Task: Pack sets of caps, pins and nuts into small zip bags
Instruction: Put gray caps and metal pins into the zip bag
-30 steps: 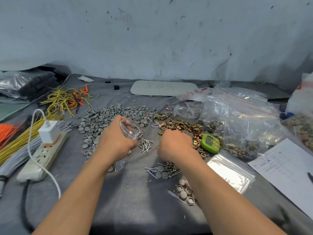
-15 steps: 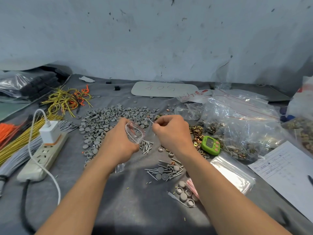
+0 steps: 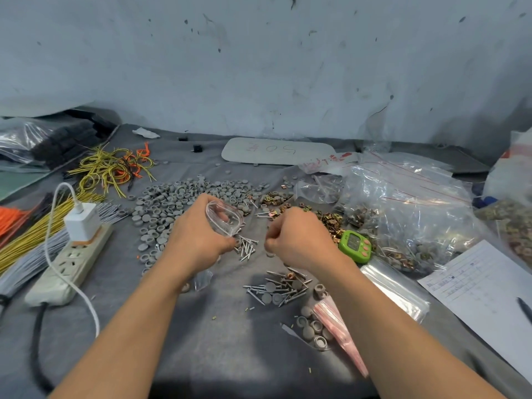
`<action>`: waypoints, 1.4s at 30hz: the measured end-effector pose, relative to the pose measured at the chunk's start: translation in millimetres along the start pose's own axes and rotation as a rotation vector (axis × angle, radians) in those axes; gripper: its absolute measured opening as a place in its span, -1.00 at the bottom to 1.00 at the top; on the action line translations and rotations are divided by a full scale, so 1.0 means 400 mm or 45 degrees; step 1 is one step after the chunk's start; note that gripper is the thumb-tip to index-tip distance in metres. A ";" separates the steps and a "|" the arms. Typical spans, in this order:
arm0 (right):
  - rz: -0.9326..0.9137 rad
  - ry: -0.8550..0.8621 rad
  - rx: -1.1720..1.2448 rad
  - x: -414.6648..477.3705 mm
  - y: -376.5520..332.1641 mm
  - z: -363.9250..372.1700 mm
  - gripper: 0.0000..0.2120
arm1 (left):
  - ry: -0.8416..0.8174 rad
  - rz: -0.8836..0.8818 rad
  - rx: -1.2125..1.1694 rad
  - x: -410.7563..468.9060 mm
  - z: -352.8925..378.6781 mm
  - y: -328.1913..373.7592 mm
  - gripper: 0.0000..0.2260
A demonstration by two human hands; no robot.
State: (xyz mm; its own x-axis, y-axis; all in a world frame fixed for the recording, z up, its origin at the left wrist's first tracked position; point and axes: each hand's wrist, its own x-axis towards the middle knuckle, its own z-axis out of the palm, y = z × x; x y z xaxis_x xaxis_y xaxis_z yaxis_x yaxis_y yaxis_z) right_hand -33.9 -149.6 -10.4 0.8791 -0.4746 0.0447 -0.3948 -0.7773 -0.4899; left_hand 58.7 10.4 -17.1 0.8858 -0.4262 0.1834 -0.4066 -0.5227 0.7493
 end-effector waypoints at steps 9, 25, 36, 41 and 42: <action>-0.076 -0.166 -0.571 -0.024 -0.021 0.059 -0.84 | -0.034 0.007 0.077 -0.003 0.003 0.011 -0.53; 0.034 0.286 0.782 0.033 -0.039 0.002 -0.85 | -0.060 0.036 0.056 0.000 0.020 0.014 -0.52; 0.056 -0.184 -0.346 0.039 0.070 0.022 -0.91 | 0.012 -0.008 0.015 -0.001 0.002 0.005 -0.52; -0.019 -0.186 -0.498 0.039 0.064 0.038 -0.90 | -0.021 0.007 0.099 0.002 0.015 0.016 -0.53; -0.031 -0.170 -0.546 0.038 0.061 0.040 -0.93 | -0.021 0.010 0.116 0.003 0.017 0.017 -0.53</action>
State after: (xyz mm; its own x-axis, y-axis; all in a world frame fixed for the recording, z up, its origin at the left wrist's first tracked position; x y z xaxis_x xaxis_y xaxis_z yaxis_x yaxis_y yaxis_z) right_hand -25.8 -169.2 -35.7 0.9051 -0.4185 -0.0747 -0.4239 -0.9019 -0.0833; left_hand 55.3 1.2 -16.1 0.8789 -0.4425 0.1780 -0.4329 -0.5836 0.6870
